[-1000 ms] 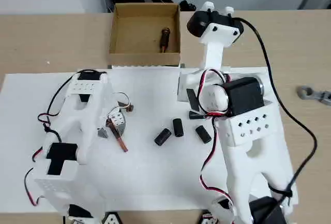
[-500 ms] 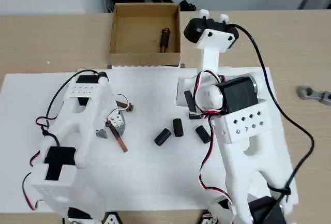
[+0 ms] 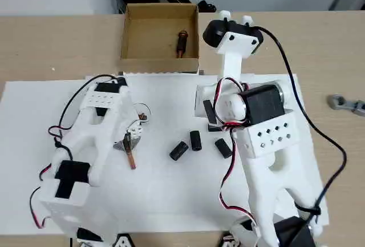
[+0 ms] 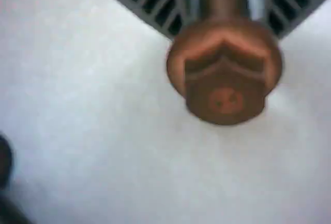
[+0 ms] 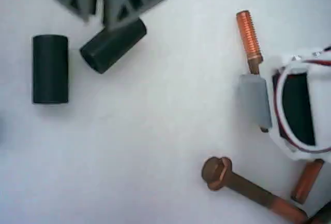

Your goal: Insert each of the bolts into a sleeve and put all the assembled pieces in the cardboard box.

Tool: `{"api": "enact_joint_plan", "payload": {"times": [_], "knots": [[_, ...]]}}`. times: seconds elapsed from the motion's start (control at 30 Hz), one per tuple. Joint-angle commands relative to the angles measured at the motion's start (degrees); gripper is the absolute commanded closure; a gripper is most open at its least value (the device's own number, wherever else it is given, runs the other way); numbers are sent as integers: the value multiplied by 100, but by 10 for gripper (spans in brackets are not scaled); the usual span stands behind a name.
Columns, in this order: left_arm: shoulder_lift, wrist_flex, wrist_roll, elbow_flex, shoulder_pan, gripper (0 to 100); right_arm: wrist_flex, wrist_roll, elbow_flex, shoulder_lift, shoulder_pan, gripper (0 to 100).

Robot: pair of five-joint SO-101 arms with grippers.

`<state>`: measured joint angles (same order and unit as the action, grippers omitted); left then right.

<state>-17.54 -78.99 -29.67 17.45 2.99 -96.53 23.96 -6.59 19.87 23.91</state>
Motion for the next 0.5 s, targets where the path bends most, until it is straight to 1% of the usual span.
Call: {"api": "enact_joint_plan", "payload": {"times": [0.0,0.1,0.2,0.33,0.47], "knots": [[-26,167,738,48,202,995,75,26,-35,171,40,994],[255,-26,1354,48,352,995,66,18,-35,171,40,994],[800,-88,1618,48,334,995,57,18,-26,171,40,994],[1899,-316,1969,48,369,995,40,26,35,119,40,994],[3086,-352,2382,84,334,995,84,53,756,110,57,991]]}}
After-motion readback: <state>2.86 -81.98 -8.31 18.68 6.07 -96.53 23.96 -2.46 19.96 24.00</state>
